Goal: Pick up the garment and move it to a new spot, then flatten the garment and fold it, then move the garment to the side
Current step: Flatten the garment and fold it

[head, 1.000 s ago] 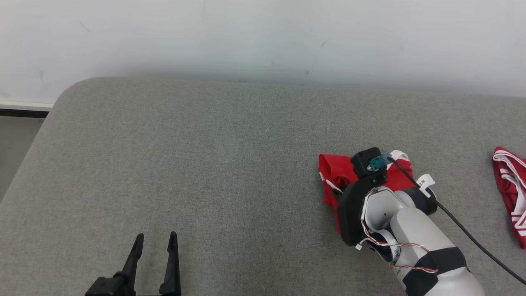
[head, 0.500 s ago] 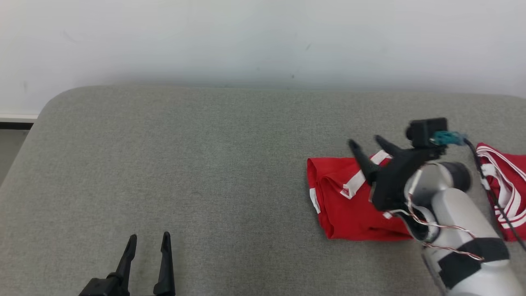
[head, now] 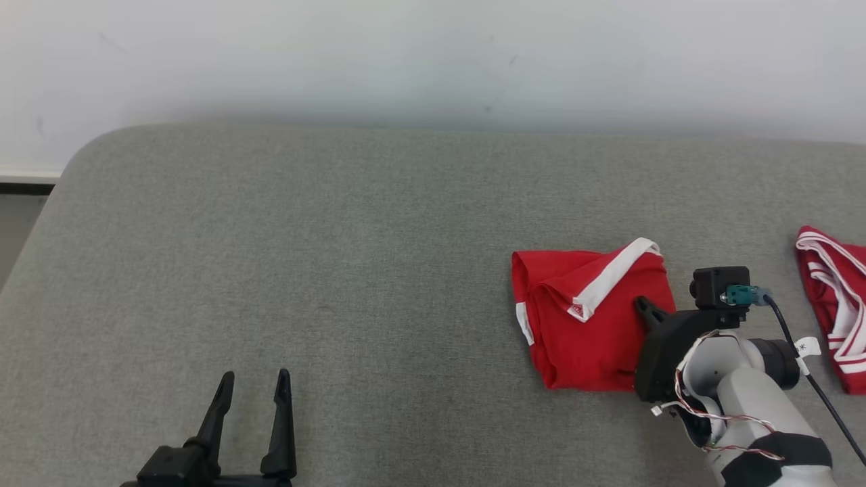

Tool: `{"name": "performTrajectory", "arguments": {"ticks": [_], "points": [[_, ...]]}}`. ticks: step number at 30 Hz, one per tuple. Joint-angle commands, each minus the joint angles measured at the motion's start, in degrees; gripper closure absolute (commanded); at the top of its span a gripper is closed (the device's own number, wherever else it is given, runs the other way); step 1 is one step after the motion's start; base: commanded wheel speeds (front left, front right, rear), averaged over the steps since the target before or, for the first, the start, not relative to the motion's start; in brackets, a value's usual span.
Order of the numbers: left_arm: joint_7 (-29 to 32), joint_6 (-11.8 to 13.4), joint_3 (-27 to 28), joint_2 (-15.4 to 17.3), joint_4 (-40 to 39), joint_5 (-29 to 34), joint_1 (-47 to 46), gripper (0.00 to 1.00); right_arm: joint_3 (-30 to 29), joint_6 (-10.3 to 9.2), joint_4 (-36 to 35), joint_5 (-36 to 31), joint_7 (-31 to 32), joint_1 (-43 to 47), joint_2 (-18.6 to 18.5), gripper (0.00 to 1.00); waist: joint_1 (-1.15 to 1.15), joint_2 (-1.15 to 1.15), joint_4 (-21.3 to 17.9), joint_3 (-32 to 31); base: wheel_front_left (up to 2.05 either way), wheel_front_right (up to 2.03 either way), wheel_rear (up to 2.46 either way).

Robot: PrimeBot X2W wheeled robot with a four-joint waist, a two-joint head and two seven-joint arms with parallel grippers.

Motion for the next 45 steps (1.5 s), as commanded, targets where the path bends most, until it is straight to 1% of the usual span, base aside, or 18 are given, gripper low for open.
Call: {"name": "performTrajectory", "arguments": {"ticks": [1, 6, 16, 23, 26, 31, 35, 40, 45], "points": [[-0.11, 0.08, -0.13, 0.02, -0.29, 0.67, -0.86, 0.0, -0.23, -0.16, 0.83, -0.36, -0.62, -0.97, 0.61, 1.0, 0.0, 0.0, 0.67, 0.69, 0.0, 0.0, 0.0], [-0.11, -0.4, -0.71, 0.03, -0.4, 1.44, -2.24, 0.0, 1.0, -0.16, 5.89, -2.54, -2.25, -4.42, 2.0, 1.0, 0.0, 0.0, 2.28, 2.06, 0.0, 0.0, 0.0], [-0.11, -0.46, -0.6, 0.02, -0.38, 1.6, -2.95, 0.0, 4.12, -0.16, 10.38, -1.55, -4.82, -12.12, 3.72, 1.0, 0.0, 0.0, 3.49, 2.48, 0.0, 0.0, 0.0], [-0.11, -0.48, -1.49, 0.02, 0.27, 1.06, -2.99, 0.0, 3.9, -0.16, 15.29, -1.73, -6.41, -16.43, 4.16, 1.0, 0.0, 0.0, 4.45, 2.74, 0.0, 0.0, 0.0], [-0.11, -0.59, -1.62, 0.02, 0.59, 1.01, -3.19, 0.0, 4.81, -0.16, 17.31, -1.98, -7.64, -18.49, 4.61, 1.0, 0.0, 0.0, 4.81, 2.77, 0.0, 0.0, 0.0], [-0.11, -0.25, -0.86, 0.02, 0.84, 0.87, -2.84, 0.0, 6.88, -0.16, 18.47, 0.72, -10.05, -20.46, 5.67, 1.0, 0.0, 0.0, 4.37, 2.32, 0.0, 0.0, 0.0], [-0.11, -0.12, -0.24, 0.02, 0.87, 0.72, -1.66, 0.0, 9.35, -0.16, 17.05, 3.34, -12.87, -20.17, 6.01, 1.0, 0.0, 0.0, 3.12, 0.82, 0.0, 0.0, 0.0], [-0.1, 0.28, 0.84, 0.02, 0.73, 0.79, 0.0, 0.0, 11.59, -0.16, 14.49, 5.92, -16.15, -17.41, 3.14, 1.0, 0.0, 0.0, 0.89, -1.82, 0.0, 0.0, 0.0], [-0.11, 0.4, 2.21, 0.02, 1.59, 0.99, 1.79, 0.0, 12.3, -0.16, 11.44, 5.63, -20.86, -12.25, -0.58, 1.0, 0.0, 0.0, -1.71, -5.13, 0.0, 0.0, 0.0]]}}
